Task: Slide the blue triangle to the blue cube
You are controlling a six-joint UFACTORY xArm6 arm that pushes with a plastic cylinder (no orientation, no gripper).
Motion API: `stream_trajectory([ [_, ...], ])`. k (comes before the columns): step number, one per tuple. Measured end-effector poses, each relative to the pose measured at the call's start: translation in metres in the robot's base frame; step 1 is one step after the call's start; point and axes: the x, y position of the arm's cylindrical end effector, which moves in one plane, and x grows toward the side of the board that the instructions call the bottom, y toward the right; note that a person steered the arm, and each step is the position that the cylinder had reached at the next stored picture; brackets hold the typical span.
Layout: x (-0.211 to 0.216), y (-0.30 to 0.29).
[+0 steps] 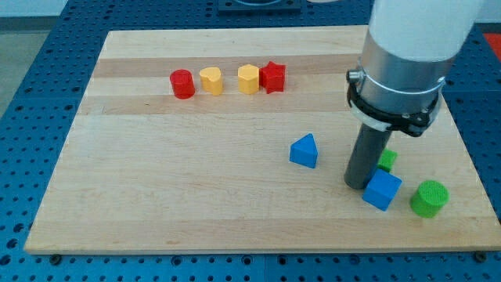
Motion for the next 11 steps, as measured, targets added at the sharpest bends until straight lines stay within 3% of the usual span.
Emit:
stream_trajectory([
  [3, 0.002, -0.016],
  [4, 0.004, -0.072],
  [5, -0.014, -0.136],
  [6, -0.066, -0.154],
  [7, -0.078, -0.136],
  [11, -0.044, -0.041],
])
